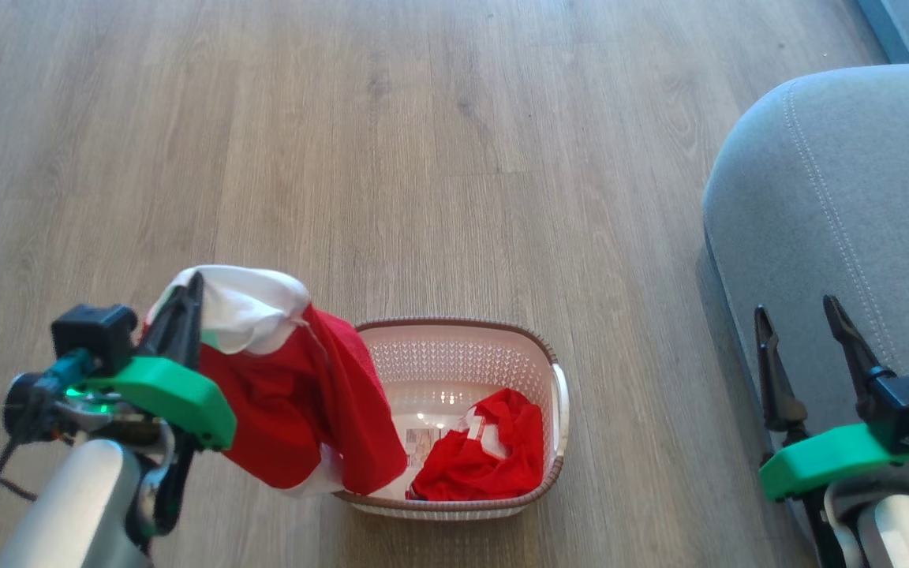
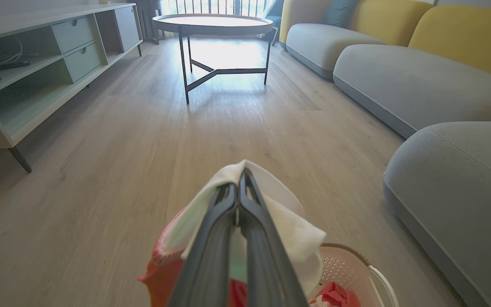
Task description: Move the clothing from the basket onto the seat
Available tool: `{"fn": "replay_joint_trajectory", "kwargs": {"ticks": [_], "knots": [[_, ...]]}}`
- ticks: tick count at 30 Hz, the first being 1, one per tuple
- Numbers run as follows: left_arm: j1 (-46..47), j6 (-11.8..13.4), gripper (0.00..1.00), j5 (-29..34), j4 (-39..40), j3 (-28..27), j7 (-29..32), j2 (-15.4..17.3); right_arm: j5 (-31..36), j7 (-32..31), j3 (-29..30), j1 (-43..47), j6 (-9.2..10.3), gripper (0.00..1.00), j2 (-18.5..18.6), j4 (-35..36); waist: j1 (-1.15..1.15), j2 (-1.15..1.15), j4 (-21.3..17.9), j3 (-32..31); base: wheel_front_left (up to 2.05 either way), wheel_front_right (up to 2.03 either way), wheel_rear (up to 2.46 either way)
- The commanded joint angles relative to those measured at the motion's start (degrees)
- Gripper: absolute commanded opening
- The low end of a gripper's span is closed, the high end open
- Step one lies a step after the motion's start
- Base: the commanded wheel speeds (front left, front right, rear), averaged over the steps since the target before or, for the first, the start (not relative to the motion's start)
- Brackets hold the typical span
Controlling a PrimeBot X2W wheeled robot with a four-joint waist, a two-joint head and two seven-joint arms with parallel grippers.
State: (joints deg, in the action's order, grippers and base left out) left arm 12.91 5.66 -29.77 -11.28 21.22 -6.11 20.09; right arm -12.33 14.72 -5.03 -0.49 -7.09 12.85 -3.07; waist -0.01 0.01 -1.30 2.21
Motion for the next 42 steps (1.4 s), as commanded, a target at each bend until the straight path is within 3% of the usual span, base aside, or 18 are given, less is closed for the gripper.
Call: {"fn": "replay_joint_trajectory", "kwargs": {"ticks": [1, 17, 24, 32, 42], "knots": [[2.3, 0.3, 0.00, -0.3, 2.0, -3.3, -0.4, 2.7, -0.2, 0.3, -1.2, 0.0, -0.40, 1.00, 1.3, 1.4, 0.01, -0.01, 0.0, -0.1, 0.00, 0.00, 0.00], [2.1, 1.0, 0.00, -0.8, 3.6, -3.6, -0.1, 4.1, -0.6, 0.3, -2.4, -0.6, -0.40, 1.00, 2.9, 0.8, 0.01, -0.01, 0.1, -0.2, 0.00, 0.00, 0.00], [2.9, 0.8, 0.00, -0.3, 5.6, -2.3, 0.6, 3.9, -0.5, 0.3, -7.4, -3.8, -0.40, 1.00, 3.8, 0.8, 0.01, -0.01, 0.2, -0.2, 0.00, 0.00, 0.00], [5.6, -0.7, 0.00, 1.1, 9.7, 1.6, 2.8, 2.8, -1.7, 0.3, -23.9, -15.8, -0.40, 1.00, 4.8, -1.7, 0.01, -0.01, 0.8, -0.3, 0.00, 0.00, 0.00], [9.8, -5.0, 0.00, 3.1, 14.5, 9.7, 6.1, -0.2, -7.5, 0.3, -41.7, -29.6, -0.40, 1.00, 4.3, -6.7, 0.01, -0.01, 2.7, -0.7, 0.00, 0.00, 0.00]]}}
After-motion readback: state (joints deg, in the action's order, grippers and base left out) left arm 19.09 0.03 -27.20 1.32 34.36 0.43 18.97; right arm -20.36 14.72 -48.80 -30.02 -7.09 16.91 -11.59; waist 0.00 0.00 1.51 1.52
